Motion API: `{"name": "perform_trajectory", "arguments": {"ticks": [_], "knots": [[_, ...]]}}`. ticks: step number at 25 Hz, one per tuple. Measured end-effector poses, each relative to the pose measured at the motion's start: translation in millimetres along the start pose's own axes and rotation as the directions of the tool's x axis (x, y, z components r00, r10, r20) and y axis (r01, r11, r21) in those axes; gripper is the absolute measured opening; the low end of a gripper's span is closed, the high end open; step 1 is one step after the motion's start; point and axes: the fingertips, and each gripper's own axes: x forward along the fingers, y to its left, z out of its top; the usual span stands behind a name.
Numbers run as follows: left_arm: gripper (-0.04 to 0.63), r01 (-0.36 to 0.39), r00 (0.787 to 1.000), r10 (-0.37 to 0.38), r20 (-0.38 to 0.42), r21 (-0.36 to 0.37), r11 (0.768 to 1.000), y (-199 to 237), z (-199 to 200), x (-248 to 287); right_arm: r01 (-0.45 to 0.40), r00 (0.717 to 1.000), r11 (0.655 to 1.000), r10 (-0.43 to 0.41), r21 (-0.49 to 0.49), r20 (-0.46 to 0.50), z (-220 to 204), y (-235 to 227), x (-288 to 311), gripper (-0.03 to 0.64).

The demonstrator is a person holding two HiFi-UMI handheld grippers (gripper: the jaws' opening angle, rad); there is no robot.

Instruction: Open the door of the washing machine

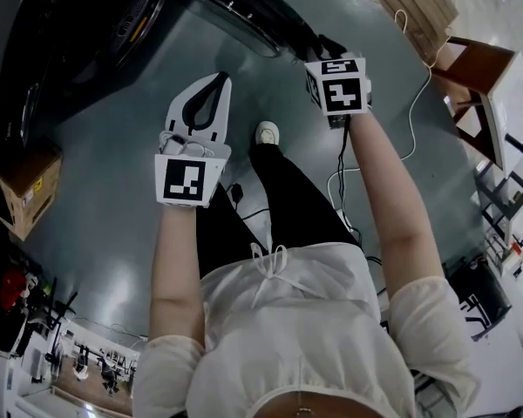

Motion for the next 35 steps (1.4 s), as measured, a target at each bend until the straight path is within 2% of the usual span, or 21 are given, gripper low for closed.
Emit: {"name": "perform_trajectory", "arguments": {"ticks": [5,11,15,17,19,21,23,29,35], "knots": [[0.021,-0.004,1.000,0.004,-0.013,0.007,1.000,-9.0,11.1,8.9,-0.018,1.000,1.000,0.017,-0.022,-0.012,7.8,-22.3,2.4,0.103],[0.021,-0.017,1.000,0.017,0.007,0.006,1.000,-12.0,27.5,0.3,-0.002,0.999,0.998,-0.001,-0.056,-0.048,15.1,-34.3,3.9,0.094],[0.021,-0.031,0.999,0.031,0.021,-0.003,1.000,-10.0,35.8,-10.4,0.023,0.998,0.993,-0.029,-0.116,-0.048,24.0,-28.2,-13.9,0.028],[0.021,-0.031,0.999,0.031,0.029,-0.009,0.999,-9.1,38.4,-17.0,0.013,0.999,0.995,-0.017,-0.098,-0.046,23.0,-21.2,-23.6,0.008],[0.021,-0.031,0.999,0.031,0.040,-0.009,0.999,-8.7,42.7,-23.9,-0.025,0.999,0.999,0.023,-0.033,-0.038,23.7,-12.8,-33.1,0.008],[0.021,-0.043,0.998,0.043,0.049,-0.010,0.999,-5.5,49.1,-32.7,-0.059,0.998,0.998,0.059,0.026,-0.015,31.4,-2.6,-45.1,0.008],[0.021,-0.063,0.996,0.064,0.058,-0.017,0.998,1.8,55.7,-43.5,-0.073,0.997,0.997,0.072,0.038,0.020,44.8,8.5,-58.0,0.008],[0.021,-0.102,0.991,0.106,0.084,-0.045,0.994,31.3,70.2,-98.3,-0.068,0.985,0.997,0.074,-0.040,0.157,93.4,63.1,-102.2,0.008],[0.021,-0.200,0.969,0.207,0.138,-0.062,0.978,79.3,95.2,-169.8,-0.152,0.928,0.975,0.198,-0.163,0.317,165.2,146.3,-145.3,0.008]]}}
